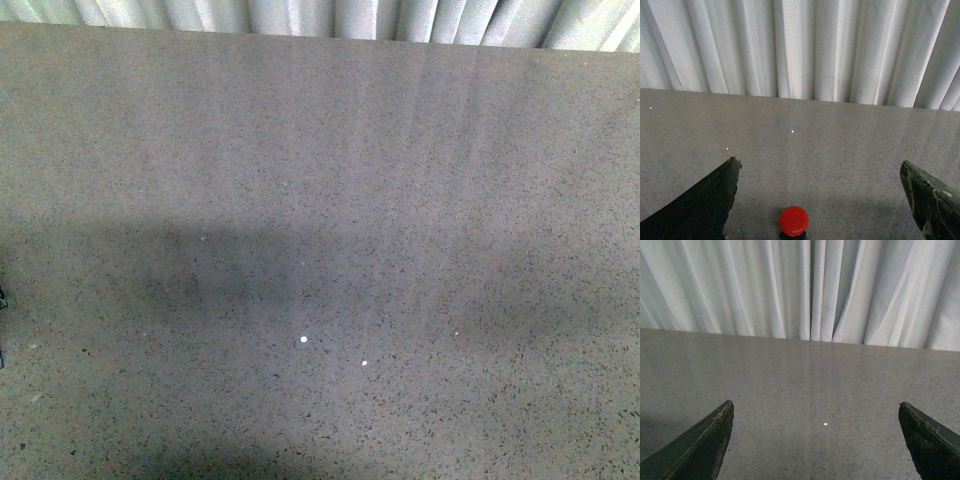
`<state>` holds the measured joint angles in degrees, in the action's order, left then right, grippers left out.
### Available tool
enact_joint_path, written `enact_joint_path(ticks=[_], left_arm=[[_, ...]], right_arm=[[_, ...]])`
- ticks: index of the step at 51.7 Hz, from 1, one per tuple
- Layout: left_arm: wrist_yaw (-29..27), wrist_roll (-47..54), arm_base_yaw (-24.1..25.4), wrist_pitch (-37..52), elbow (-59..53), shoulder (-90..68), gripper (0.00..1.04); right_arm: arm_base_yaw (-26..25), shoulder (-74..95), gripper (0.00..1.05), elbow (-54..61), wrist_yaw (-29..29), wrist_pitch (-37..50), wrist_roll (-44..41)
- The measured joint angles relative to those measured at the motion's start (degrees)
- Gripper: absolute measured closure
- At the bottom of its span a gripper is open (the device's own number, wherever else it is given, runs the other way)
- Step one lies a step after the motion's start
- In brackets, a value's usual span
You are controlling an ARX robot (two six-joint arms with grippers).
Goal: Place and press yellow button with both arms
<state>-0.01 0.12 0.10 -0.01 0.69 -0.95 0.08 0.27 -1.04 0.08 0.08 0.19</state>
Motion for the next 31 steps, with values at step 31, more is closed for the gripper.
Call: enact_joint_path(ticks=[31], left_arm=[[0.0,0.0,0.0,0.0,0.0,0.0,0.09]], right_arm=[[0.0,0.0,0.09,0.0,0.0,0.0,0.0]])
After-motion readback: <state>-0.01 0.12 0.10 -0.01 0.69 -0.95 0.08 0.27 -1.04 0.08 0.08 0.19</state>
